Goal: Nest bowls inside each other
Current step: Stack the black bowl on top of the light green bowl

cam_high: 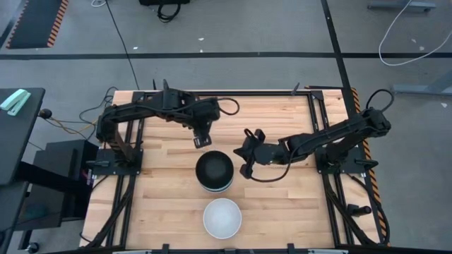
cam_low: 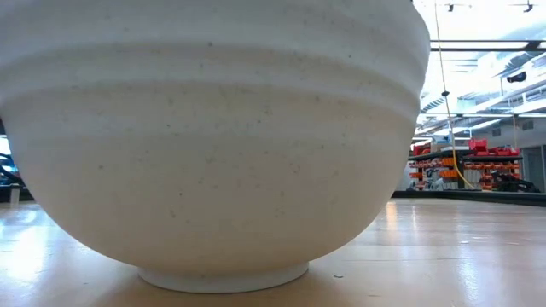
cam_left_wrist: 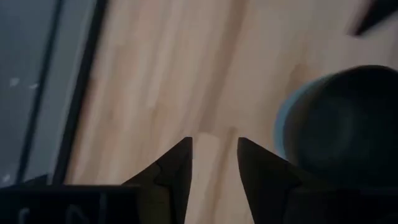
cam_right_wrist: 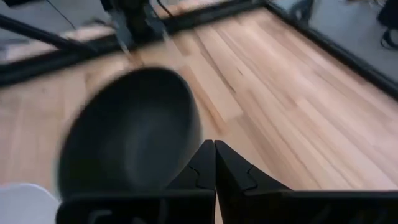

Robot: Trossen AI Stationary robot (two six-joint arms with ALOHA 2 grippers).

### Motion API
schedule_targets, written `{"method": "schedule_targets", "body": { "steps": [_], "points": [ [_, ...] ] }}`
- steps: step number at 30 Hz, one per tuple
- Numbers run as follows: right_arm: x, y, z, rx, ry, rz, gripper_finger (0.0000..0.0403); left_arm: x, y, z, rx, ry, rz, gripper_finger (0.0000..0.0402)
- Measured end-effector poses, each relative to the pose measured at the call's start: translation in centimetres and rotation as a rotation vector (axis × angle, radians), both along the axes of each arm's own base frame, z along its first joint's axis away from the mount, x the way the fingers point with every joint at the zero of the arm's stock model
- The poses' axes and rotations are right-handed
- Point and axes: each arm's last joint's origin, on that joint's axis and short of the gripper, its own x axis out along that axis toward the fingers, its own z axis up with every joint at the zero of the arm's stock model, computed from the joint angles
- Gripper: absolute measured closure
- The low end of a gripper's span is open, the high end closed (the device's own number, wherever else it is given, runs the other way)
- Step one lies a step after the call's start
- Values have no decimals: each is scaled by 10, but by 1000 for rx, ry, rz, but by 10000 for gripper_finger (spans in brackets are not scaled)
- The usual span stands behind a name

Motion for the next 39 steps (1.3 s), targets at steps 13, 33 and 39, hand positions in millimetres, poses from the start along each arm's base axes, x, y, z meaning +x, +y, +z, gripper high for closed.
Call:
{"method": "schedule_targets", "body": {
  "steps": [13, 33, 39],
  "points": [
    [26, 7, -5, -39, -61, 169, 400, -30, 2, 19, 123, -6, 145, 260],
    [44, -20, -27, -16, -13, 146, 400, -29, 2, 19, 121, -21, 162, 264],
    [48, -20, -36, -6, 5, 157, 400, -29, 2, 19, 119, -23, 169, 267]
  ]
}}
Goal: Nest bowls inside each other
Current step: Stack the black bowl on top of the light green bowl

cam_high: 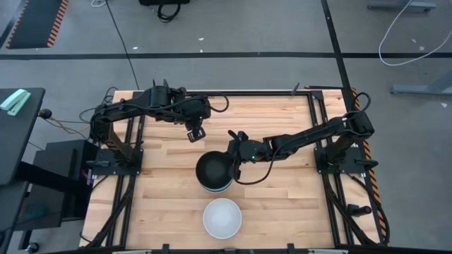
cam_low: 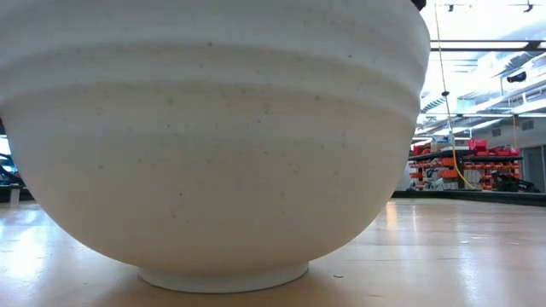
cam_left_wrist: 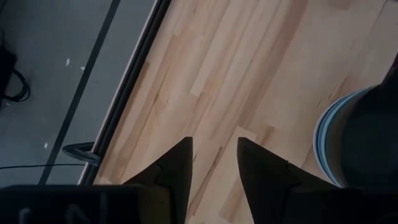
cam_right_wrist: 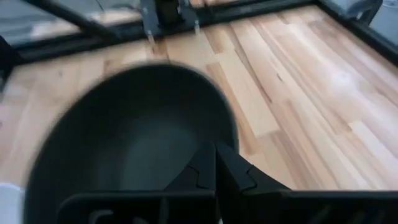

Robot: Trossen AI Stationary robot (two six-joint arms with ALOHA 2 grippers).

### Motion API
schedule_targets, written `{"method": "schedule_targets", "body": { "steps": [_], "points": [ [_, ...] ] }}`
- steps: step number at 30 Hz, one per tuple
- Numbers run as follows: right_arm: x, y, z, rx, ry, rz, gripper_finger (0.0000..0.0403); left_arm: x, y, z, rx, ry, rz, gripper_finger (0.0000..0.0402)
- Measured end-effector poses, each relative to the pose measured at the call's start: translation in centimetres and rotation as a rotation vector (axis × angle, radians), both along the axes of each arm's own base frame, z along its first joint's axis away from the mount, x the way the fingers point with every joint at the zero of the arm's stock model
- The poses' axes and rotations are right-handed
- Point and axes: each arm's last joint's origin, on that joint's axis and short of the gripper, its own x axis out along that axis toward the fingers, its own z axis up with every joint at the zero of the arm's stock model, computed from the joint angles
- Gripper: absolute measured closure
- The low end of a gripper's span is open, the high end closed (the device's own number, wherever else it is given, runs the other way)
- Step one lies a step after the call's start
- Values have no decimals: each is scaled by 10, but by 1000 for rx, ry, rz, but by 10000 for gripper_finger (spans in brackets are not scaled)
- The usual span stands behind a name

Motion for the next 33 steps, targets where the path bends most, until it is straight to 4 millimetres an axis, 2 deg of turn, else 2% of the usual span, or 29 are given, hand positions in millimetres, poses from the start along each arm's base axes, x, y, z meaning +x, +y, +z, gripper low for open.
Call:
{"method": "schedule_targets", "body": {
  "steps": [4, 9, 16, 24, 29, 33],
  "points": [
    [4, -1, -9, 2, 21, 2, 400, 0, 0, 0, 0, -3, 0, 262],
    [5, -1, -6, -2, -8, 11, 400, 1, 0, 0, 12, -4, 4, 260],
    [12, 3, 6, 3, -143, 104, 400, 2, 1, 1, 23, -16, 8, 268],
    [17, 5, 4, 23, -178, 168, 401, 2, 1, 1, 30, -18, 8, 262],
    [39, 10, -7, 21, -167, 227, 401, 2, 1, 1, 36, -19, 3, 261],
    [65, 16, -6, -8, -150, 285, 401, 2, 1, 1, 35, -21, 6, 266]
  ]
}}
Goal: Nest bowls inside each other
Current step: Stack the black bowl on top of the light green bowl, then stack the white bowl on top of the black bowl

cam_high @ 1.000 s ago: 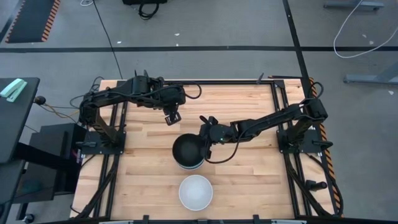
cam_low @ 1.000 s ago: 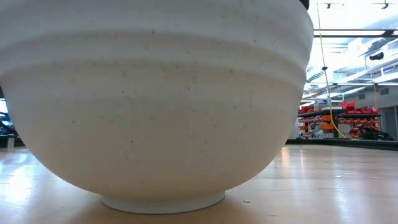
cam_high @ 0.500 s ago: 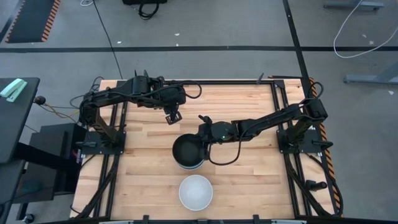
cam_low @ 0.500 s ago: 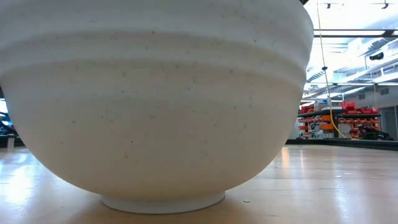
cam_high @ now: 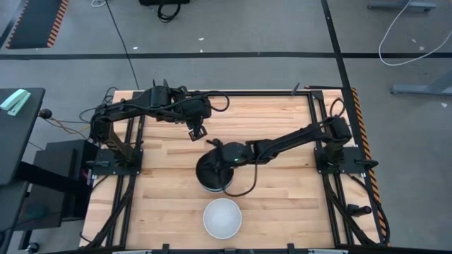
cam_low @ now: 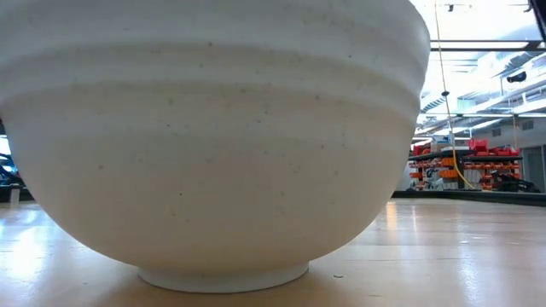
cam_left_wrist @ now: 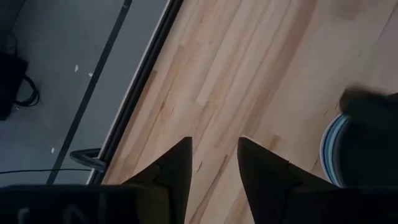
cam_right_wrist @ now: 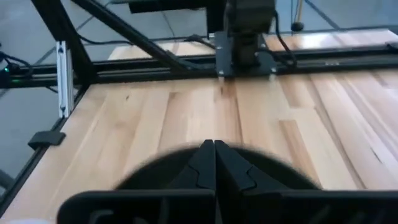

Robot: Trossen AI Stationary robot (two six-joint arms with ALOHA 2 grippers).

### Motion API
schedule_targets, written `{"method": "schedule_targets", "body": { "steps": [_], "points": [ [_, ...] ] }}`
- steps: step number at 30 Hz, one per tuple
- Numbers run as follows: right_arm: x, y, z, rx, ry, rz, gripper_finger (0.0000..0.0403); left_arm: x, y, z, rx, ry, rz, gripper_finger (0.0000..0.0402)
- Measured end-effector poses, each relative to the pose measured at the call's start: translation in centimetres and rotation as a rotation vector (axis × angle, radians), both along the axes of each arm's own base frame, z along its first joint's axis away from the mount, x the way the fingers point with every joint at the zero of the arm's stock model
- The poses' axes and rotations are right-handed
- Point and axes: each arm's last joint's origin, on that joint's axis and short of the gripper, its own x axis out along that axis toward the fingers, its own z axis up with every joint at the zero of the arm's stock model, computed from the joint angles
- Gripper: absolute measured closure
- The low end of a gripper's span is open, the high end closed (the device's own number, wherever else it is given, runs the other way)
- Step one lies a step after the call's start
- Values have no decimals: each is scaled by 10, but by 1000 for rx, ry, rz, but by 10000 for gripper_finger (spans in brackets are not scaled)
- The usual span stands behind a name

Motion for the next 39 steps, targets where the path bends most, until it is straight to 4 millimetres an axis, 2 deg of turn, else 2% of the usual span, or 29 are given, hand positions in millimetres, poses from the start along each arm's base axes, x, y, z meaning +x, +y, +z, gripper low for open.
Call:
{"method": "schedule_targets", "body": {
  "steps": [4, 8, 13, 16, 18, 24, 30, 34, 39],
  "points": [
    [20, 4, 6, -28, 43, 13, 401, -1, -2, -1, -6, 6, 9, 268],
    [31, 10, 0, -50, 62, 39, 401, -2, -3, -1, -12, 9, 18, 265],
    [34, 11, -18, -46, 111, 42, 401, -2, -5, -1, -14, 12, 15, 262],
    [35, 10, -20, -51, 119, 40, 401, -2, -5, -1, -13, 13, 14, 266],
    [33, 10, -17, -57, 116, 43, 400, -2, -5, -1, -12, 13, 15, 268],
    [23, 15, 16, -93, 32, 47, 400, -2, -4, -1, -13, 14, 15, 263],
    [13, 23, 15, -175, 120, 6, 400, -2, -8, -1, -14, 18, 7, 261],
    [5, 21, 11, -204, 225, -60, 400, -2, -10, -2, -15, 21, 0, 267],
    [-13, 23, 34, -140, 253, -94, 395, -3, -10, -2, -15, 27, 2, 266]
  ]
}}
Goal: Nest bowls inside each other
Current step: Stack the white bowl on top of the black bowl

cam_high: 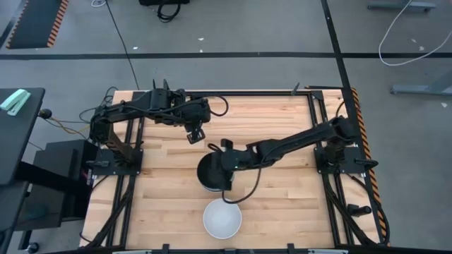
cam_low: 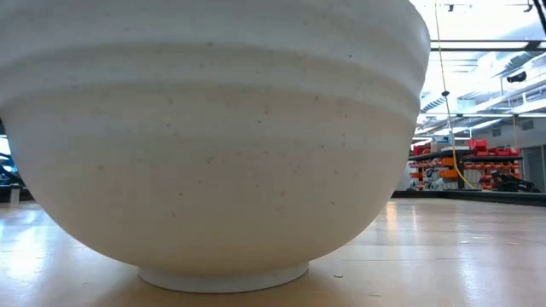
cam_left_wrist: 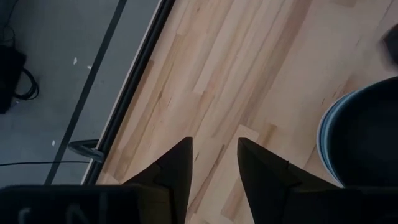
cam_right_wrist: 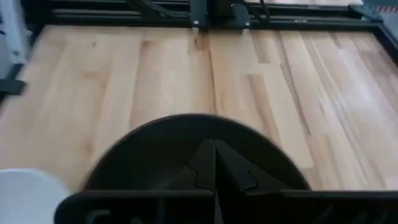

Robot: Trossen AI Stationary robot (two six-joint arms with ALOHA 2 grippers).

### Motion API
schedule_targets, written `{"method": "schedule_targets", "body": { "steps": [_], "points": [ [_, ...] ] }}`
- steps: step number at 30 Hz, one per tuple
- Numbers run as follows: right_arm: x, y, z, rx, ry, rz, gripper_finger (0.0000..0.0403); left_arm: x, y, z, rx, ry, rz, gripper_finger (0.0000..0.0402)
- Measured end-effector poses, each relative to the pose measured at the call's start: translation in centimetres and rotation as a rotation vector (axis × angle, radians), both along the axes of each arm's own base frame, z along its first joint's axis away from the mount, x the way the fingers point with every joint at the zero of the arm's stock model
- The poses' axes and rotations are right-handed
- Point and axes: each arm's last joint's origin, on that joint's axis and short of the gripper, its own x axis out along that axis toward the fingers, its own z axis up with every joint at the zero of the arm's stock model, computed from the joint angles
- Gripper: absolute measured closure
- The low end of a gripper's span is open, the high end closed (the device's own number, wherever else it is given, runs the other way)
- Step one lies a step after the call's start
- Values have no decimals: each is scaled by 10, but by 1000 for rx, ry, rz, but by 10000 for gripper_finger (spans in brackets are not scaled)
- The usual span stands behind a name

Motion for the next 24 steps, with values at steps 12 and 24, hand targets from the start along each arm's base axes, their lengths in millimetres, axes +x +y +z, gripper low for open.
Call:
{"method": "schedule_targets", "body": {
  "steps": [12, 24],
  "points": [
    [-64, 44, 49, 292, 75, -108, 393, 0, -1, 0, -6, -7, 14, 261],
    [-84, 99, 32, 433, 167, -138, 355, -1, -12, 0, -14, -6, -1, 258]
  ]
}}
